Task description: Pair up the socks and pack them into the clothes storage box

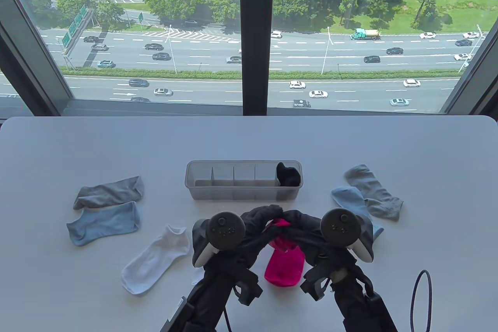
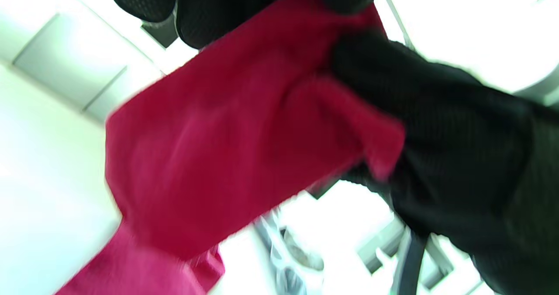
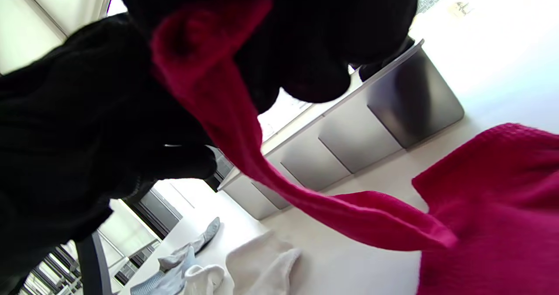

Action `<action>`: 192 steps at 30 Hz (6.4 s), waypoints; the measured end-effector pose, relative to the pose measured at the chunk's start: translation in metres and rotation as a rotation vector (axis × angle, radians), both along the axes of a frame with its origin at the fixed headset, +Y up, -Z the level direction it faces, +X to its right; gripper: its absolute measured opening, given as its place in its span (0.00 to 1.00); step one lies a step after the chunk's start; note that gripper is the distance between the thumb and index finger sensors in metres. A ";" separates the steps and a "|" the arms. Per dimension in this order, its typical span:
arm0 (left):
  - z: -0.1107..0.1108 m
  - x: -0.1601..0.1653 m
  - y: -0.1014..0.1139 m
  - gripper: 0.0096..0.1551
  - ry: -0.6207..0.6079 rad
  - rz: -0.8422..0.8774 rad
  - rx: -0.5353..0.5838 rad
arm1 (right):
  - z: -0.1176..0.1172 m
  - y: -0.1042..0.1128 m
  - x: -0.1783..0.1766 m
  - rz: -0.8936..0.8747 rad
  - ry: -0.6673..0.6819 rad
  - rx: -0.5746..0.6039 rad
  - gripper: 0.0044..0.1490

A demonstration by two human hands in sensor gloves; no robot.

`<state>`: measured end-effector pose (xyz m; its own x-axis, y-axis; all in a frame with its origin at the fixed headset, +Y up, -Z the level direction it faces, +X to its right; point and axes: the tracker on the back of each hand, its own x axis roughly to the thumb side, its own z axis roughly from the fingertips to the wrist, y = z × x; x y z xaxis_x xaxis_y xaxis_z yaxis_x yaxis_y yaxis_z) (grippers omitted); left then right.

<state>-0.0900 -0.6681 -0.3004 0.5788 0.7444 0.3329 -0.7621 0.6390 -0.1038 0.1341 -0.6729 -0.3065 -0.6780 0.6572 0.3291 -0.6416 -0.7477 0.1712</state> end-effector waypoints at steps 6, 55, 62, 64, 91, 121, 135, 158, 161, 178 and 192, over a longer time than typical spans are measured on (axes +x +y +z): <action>-0.002 -0.010 -0.007 0.22 0.007 -0.024 -0.041 | -0.002 -0.006 0.014 -0.091 -0.040 -0.011 0.27; 0.011 0.029 -0.015 0.27 -0.083 -0.284 0.111 | 0.002 -0.011 0.019 -0.603 -0.248 -0.246 0.29; -0.004 0.013 -0.018 0.24 -0.204 0.107 -0.170 | -0.006 -0.011 0.020 -0.271 0.252 -0.263 0.61; -0.006 0.019 -0.025 0.23 -0.235 0.205 -0.313 | -0.008 -0.011 0.019 -0.295 0.160 -0.200 0.38; -0.012 0.046 -0.091 0.35 -0.055 -0.541 -0.616 | -0.015 -0.081 -0.005 0.285 0.179 -0.522 0.25; -0.021 -0.005 -0.057 0.24 -0.163 0.176 -0.738 | -0.005 -0.030 0.001 -0.054 0.024 -0.085 0.25; -0.004 0.006 -0.004 0.22 -0.093 0.001 -0.016 | -0.003 -0.003 0.011 -0.165 0.180 -0.137 0.26; -0.015 -0.012 -0.013 0.28 0.006 0.085 -0.147 | -0.002 -0.004 0.035 -0.312 -0.049 0.002 0.25; -0.014 -0.013 -0.013 0.24 0.048 0.095 -0.128 | -0.001 0.004 0.032 -0.295 0.139 -0.076 0.25; -0.012 0.001 -0.013 0.27 -0.335 0.165 -0.226 | 0.005 0.003 0.014 -0.274 -0.020 0.055 0.28; -0.005 0.009 -0.006 0.25 -0.161 -0.155 -0.153 | -0.003 -0.014 0.017 -0.048 -0.029 -0.024 0.32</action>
<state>-0.0809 -0.6745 -0.3059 0.6384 0.7000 0.3201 -0.6224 0.7142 -0.3202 0.1514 -0.6865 -0.3094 -0.6548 0.6967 0.2929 -0.6816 -0.7119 0.1695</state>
